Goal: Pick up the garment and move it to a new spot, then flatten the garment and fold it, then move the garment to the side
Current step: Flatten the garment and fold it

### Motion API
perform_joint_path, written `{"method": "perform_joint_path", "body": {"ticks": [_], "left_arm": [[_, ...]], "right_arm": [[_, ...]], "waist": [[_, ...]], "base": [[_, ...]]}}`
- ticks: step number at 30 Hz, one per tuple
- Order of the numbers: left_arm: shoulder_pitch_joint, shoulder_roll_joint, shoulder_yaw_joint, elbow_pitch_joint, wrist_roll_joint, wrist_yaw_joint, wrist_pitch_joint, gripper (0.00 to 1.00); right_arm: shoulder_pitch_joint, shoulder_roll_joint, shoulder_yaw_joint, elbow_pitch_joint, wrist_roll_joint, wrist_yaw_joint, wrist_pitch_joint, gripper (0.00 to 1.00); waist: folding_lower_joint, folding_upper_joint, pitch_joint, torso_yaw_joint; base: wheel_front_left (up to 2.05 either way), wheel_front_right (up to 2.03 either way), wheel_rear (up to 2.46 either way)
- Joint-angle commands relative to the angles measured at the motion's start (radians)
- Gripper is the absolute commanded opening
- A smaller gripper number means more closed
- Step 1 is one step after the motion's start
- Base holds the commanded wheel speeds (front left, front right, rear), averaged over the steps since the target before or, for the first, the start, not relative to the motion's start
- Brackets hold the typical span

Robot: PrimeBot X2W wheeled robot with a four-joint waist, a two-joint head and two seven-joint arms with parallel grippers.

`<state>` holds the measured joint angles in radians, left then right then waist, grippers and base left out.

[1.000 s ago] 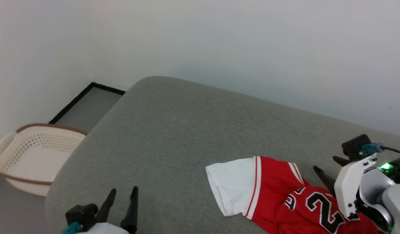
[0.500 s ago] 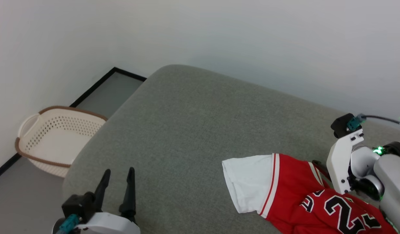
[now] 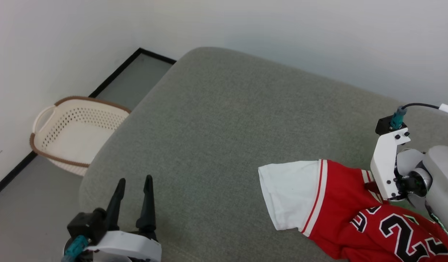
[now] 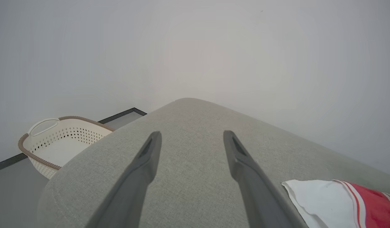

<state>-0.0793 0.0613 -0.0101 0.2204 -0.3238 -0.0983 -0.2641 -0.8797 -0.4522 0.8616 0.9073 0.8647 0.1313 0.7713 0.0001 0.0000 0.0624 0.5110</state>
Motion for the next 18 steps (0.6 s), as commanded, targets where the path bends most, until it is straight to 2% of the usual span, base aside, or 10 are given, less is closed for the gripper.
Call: {"method": "perform_joint_path", "body": {"ticks": [1,6,7,8,9,14,18], "left_arm": [[-0.008,-0.003,0.004,-0.002,0.005,-0.008,0.000,1.00],[-0.005,-0.010,0.023,-0.002,-0.006,-0.014,0.000,1.00],[-0.006,-0.011,0.024,-0.003,-0.008,-0.016,0.000,1.00],[-0.006,-0.011,0.023,-0.004,-0.014,-0.017,0.000,1.00],[-0.004,-0.011,0.016,-0.006,-0.017,-0.016,0.000,1.00],[-0.002,-0.011,-0.001,-0.011,-0.030,0.000,0.000,1.00],[-0.004,-0.011,-0.004,-0.012,-0.031,0.002,0.000,1.00]], "right_arm": [[-0.012,0.005,0.009,0.007,0.004,-0.001,0.007,1.00],[-0.028,0.024,0.047,0.050,0.022,-0.001,0.045,1.00],[-0.030,0.025,0.053,0.055,0.027,-0.001,0.048,0.93],[-0.032,0.025,0.060,0.058,0.030,-0.001,0.049,0.41],[-0.032,0.025,0.067,0.061,0.034,-0.001,0.046,0.00],[-0.053,0.015,0.084,0.082,0.046,-0.001,0.029,0.00],[-0.090,0.005,0.114,0.060,0.025,-0.001,-0.037,0.00]], "waist": [[-0.0001,0.0000,0.022,0.012],[-0.0001,0.0000,0.042,0.017],[-0.0001,0.0000,0.045,0.018],[-0.0001,0.0000,0.047,0.018],[-0.0001,0.0000,0.049,0.018],[-0.0001,0.0000,0.048,0.018],[-0.0001,0.0000,0.042,0.016]], "base": [[0.00,0.00,0.00],[0.00,0.00,0.00],[-0.04,-0.04,-0.04],[-0.02,-0.02,-0.02],[-0.01,-0.01,-0.01],[0.00,0.00,0.00],[0.00,0.00,0.00]]}}
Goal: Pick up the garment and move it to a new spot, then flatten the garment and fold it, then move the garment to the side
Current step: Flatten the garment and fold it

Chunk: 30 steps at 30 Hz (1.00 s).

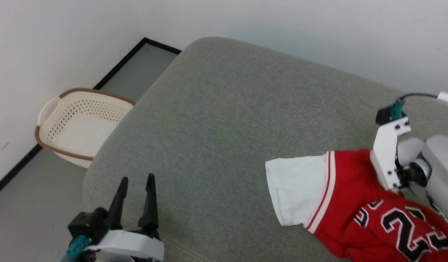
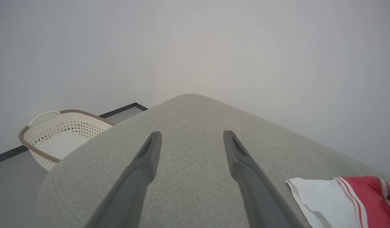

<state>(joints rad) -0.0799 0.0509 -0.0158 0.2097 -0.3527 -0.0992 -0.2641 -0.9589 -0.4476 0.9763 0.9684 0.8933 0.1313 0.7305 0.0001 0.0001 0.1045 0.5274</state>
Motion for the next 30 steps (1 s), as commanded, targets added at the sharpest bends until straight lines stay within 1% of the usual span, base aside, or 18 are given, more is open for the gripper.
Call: {"method": "perform_joint_path", "body": {"ticks": [1,9,12,16,19,22,27,28,30], "left_arm": [[-0.005,-0.001,0.000,-0.002,-0.003,0.003,0.000,1.00],[-0.014,-0.001,-0.020,0.001,-0.016,0.002,0.000,1.00],[-0.014,-0.001,-0.026,0.001,-0.017,0.003,0.000,1.00],[-0.016,-0.001,-0.040,0.005,-0.022,0.004,0.000,1.00],[-0.017,-0.001,-0.056,0.004,-0.026,0.009,0.000,1.00],[-0.019,-0.001,-0.071,0.006,-0.029,0.011,0.000,1.00],[-0.030,-0.001,-0.098,0.011,-0.038,0.016,0.000,1.00],[-0.031,-0.001,-0.104,0.012,-0.040,0.018,0.000,1.00],[-0.035,0.000,-0.113,0.014,-0.044,0.020,0.000,1.00]], "right_arm": [[-0.021,-0.005,0.008,-0.007,-0.011,-0.001,-0.020,0.00],[-0.081,-0.029,0.108,-0.048,-0.051,-0.001,-0.223,0.00],[-0.111,-0.028,0.156,-0.045,-0.073,-0.001,-0.297,0.00],[-0.154,-0.015,0.211,-0.007,-0.090,-0.001,-0.367,0.00],[-0.182,-0.003,0.241,0.027,-0.093,-0.001,-0.387,0.00],[-0.194,0.014,0.255,0.059,-0.068,-0.001,-0.379,0.00],[-0.188,0.020,0.272,0.100,-0.030,-0.001,-0.365,0.00],[-0.186,0.019,0.274,0.108,-0.020,-0.001,-0.366,0.05],[-0.173,0.018,0.276,0.120,0.001,-0.001,-0.358,0.05]], "waist": [[-0.0001,-0.0001,-0.001,-0.001],[-0.0001,-0.0001,0.000,0.002],[-0.0001,-0.0001,0.004,0.004],[-0.0001,-0.0001,0.010,0.006],[-0.0001,-0.0001,0.015,0.007],[-0.0001,-0.0001,0.020,0.008],[-0.0001,-0.0001,0.033,0.010],[-0.0001,-0.0001,0.035,0.010],[-0.0001,-0.0001,0.038,0.011]], "base": [[0.00,0.00,0.00],[0.00,0.00,0.00],[-0.01,-0.01,-0.01],[-0.05,-0.05,-0.05],[-0.07,-0.07,-0.07],[-0.08,-0.08,-0.08],[-0.09,-0.09,-0.09],[-0.07,-0.07,-0.07],[-0.06,-0.06,-0.06]]}}
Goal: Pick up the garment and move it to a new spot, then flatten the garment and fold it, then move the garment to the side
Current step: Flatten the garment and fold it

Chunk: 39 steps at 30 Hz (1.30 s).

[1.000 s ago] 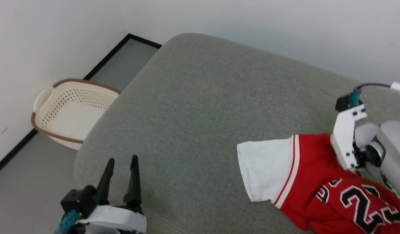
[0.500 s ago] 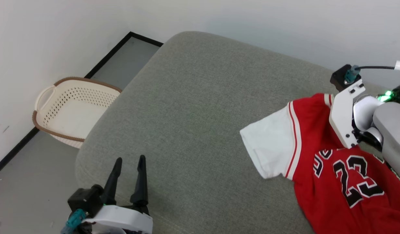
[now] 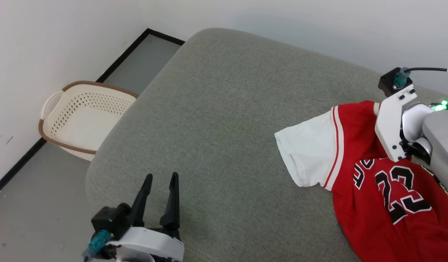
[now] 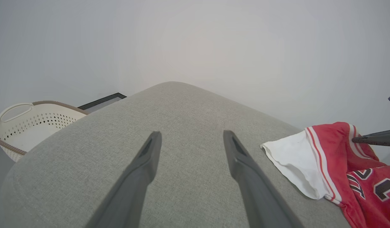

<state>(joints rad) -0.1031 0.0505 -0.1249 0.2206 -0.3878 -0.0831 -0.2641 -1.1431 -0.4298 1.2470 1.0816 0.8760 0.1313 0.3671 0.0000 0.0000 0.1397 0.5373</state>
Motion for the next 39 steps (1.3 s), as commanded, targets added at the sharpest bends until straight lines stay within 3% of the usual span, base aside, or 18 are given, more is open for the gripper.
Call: {"method": "perform_joint_path", "body": {"ticks": [1,2,5,6,7,19,25,34,39], "left_arm": [[-0.014,0.000,-0.008,0.005,-0.009,0.006,0.000,1.00],[-0.017,0.000,-0.011,0.006,-0.011,0.007,0.000,1.00],[-0.016,0.000,-0.016,0.007,-0.010,0.012,0.000,1.00],[-0.017,0.000,-0.018,0.009,-0.010,0.013,0.000,1.00],[-0.019,0.000,-0.018,0.011,-0.010,0.012,0.000,1.00],[-0.029,0.000,-0.013,0.055,0.023,-0.008,0.000,1.00],[-0.022,0.000,-0.013,0.091,0.050,-0.024,0.000,1.00],[-0.003,0.014,-0.002,0.135,0.084,-0.042,0.000,1.00],[0.006,0.020,0.023,0.126,0.078,-0.044,0.000,1.00]], "right_arm": [[0.015,0.000,0.006,0.013,0.029,-0.001,0.010,0.07],[0.015,0.000,0.007,0.019,0.037,-0.001,0.011,0.13],[0.009,0.005,0.010,0.033,0.052,-0.001,0.015,0.63],[0.007,0.007,0.011,0.036,0.058,-0.001,0.012,0.93],[0.003,0.008,0.012,0.037,0.063,-0.001,0.010,1.00],[0.000,-0.001,0.016,0.019,0.111,-0.001,-0.095,1.00],[0.059,-0.026,0.021,-0.028,0.115,-0.001,-0.251,1.00],[0.204,-0.039,0.001,-0.039,0.087,-0.001,-0.572,1.00],[0.243,-0.019,-0.062,-0.025,0.023,-0.001,-0.631,1.00]], "waist": [[0.0000,0.0000,0.005,0.001],[0.0000,0.0000,0.006,0.001],[0.0000,0.0000,0.006,0.001],[0.0000,0.0000,0.005,0.001],[0.0000,0.0000,0.003,0.001],[0.0000,0.0000,-0.075,-0.025],[0.0000,0.0000,-0.140,-0.054],[0.0000,0.0000,-0.234,-0.113],[0.0000,0.0000,-0.243,-0.179]], "base": [[-0.04,-0.04,-0.04],[-0.02,-0.02,-0.02],[0.00,0.00,0.00],[0.00,0.00,0.00],[0.00,0.00,0.00],[0.00,0.00,0.00],[0.00,0.00,0.00],[0.00,0.00,0.00],[0.00,0.00,0.00]]}}
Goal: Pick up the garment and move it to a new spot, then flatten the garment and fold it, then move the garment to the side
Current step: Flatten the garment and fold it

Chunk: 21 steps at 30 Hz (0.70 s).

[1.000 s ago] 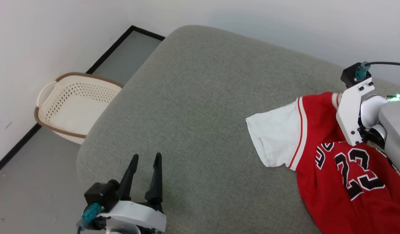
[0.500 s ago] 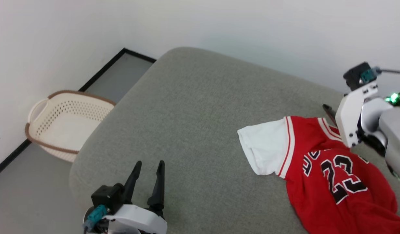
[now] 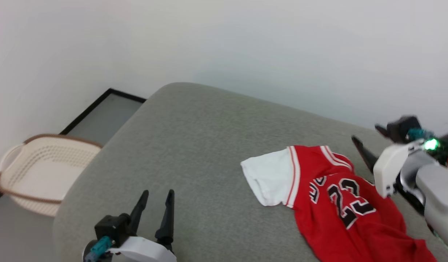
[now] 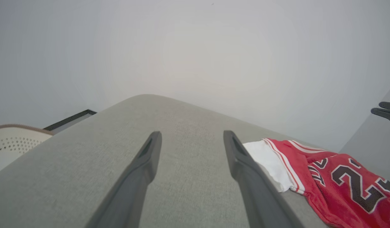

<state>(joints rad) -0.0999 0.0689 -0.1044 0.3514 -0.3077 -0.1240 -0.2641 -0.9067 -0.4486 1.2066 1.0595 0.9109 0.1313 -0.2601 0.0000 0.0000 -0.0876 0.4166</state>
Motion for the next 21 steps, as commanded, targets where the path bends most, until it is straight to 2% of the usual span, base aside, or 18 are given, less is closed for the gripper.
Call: {"method": "perform_joint_path", "body": {"ticks": [1,6,11,16,21], "left_arm": [[0.004,0.002,0.007,-0.009,0.001,-0.004,0.000,1.00],[0.017,0.002,0.031,-0.028,0.012,-0.005,0.000,1.00],[0.027,0.002,0.046,-0.037,0.021,-0.006,0.000,1.00],[0.040,0.002,0.054,-0.046,0.033,-0.007,0.000,1.00],[0.054,0.004,0.051,-0.088,0.051,-0.007,0.000,1.00]], "right_arm": [[-0.006,-0.005,-0.068,-0.027,-0.044,-0.001,-0.005,1.00],[0.116,-0.018,-0.355,-0.172,-0.246,-0.001,-0.004,1.00],[0.309,0.017,-0.639,-0.337,-0.475,-0.001,-0.004,1.00],[0.500,0.085,-0.873,-0.505,-0.648,-0.001,-0.004,1.00],[0.670,0.166,-1.052,-0.676,-0.769,-0.001,-0.004,1.00]], "waist": [[0.0000,0.0000,-0.014,-0.073],[0.0000,0.0000,-0.012,-0.144],[0.0000,0.0000,-0.016,-0.206],[0.0000,0.0000,-0.019,-0.247],[0.0000,0.0000,-0.019,-0.268]], "base": [[0.00,0.00,0.00],[0.00,0.00,0.00],[0.00,0.00,0.00],[0.00,0.00,0.00],[0.00,0.00,0.00]]}}
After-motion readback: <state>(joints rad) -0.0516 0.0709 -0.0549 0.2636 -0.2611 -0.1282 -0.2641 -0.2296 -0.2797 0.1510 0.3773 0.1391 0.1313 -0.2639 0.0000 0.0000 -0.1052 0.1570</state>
